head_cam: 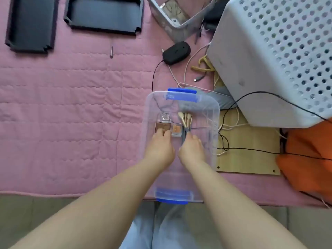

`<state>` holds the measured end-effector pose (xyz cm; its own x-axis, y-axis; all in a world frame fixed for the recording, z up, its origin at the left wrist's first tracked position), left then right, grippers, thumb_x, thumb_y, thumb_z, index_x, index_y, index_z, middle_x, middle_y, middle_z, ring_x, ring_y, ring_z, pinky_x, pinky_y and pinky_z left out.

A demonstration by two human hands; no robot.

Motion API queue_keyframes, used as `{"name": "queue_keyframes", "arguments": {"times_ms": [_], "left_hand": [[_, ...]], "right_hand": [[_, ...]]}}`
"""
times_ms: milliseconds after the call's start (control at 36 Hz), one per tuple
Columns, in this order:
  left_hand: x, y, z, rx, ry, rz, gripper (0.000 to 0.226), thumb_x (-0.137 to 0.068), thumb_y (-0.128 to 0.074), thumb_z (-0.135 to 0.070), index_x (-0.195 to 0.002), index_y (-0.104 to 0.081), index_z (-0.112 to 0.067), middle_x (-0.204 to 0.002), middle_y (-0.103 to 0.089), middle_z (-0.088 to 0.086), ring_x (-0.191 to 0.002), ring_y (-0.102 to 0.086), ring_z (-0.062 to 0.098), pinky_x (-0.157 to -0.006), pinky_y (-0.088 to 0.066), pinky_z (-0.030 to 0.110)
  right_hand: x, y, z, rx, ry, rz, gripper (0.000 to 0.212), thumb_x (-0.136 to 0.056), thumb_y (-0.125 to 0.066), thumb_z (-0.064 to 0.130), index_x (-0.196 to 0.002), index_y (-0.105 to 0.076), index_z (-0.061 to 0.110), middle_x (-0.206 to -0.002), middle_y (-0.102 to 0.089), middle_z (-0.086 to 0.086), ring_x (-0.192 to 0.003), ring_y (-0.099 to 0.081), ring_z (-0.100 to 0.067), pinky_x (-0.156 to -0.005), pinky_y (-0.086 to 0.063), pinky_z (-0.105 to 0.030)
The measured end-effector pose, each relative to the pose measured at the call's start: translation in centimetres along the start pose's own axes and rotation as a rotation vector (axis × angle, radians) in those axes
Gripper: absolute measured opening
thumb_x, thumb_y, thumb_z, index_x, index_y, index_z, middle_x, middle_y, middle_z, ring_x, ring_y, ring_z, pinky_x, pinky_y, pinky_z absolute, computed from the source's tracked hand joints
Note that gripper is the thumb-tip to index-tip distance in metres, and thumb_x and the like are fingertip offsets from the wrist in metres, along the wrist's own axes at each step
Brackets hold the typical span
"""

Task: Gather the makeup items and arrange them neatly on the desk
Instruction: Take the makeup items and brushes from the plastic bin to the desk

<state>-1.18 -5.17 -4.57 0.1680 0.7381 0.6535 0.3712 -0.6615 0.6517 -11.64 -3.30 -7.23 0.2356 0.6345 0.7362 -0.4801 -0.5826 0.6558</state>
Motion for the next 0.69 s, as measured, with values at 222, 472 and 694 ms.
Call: {"name": "queue_keyframes", "arguments": {"times_ms": [222,472,694], "left_hand": [[-4.4,-2.2,1.4,0.162,0.138,0.009,0.068,-0.083,-0.051,-0.007,-0.145,-0.025,-0.012,-0.155,-0.009,0.013,-0.139,-0.025,0.031,-0.112,-0.028,0.040],[-6.7,-3.5,2.1,-0.029,0.142,-0.072,0.060,-0.092,-0.043,-0.009,-0.146,-0.017,-0.008,-0.156,-0.007,0.012,-0.138,-0.017,0.030,-0.106,-0.030,0.038],[-7.8,-2.8,1.9,-0.534,0.012,-0.202,0.044,-0.064,-0.027,-0.006,-0.074,-0.071,-0.009,-0.079,-0.067,0.009,-0.061,-0.061,0.022,-0.032,-0.032,0.019]], "right_hand": [[-4.3,-1.4,-0.3,-0.009,-0.132,-0.061,0.043,-0.095,-0.037,0.003,-0.138,-0.032,0.001,-0.134,-0.042,-0.017,-0.122,-0.050,-0.034,-0.092,-0.045,-0.040],[-6.3,-1.8,-0.5,-0.054,-0.211,-0.123,0.031,-0.099,-0.030,0.008,-0.128,-0.039,-0.001,-0.126,-0.050,-0.017,-0.113,-0.058,-0.035,-0.085,-0.049,-0.041],[-7.4,-1.8,-1.1,-0.208,-0.310,-0.080,0.031,-0.097,-0.035,0.007,-0.120,-0.054,-0.001,-0.123,-0.061,-0.017,-0.116,-0.058,-0.033,-0.090,-0.047,-0.038]]}}
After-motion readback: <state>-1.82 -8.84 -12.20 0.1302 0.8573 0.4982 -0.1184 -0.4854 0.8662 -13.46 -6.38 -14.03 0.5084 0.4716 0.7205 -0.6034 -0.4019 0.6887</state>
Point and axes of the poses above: each hand's wrist, its own x-axis away from the middle knuckle, its own y-axis out of the back of the hand, z = x × y, the point moved 7 cm from there along -x, towards the middle knuckle
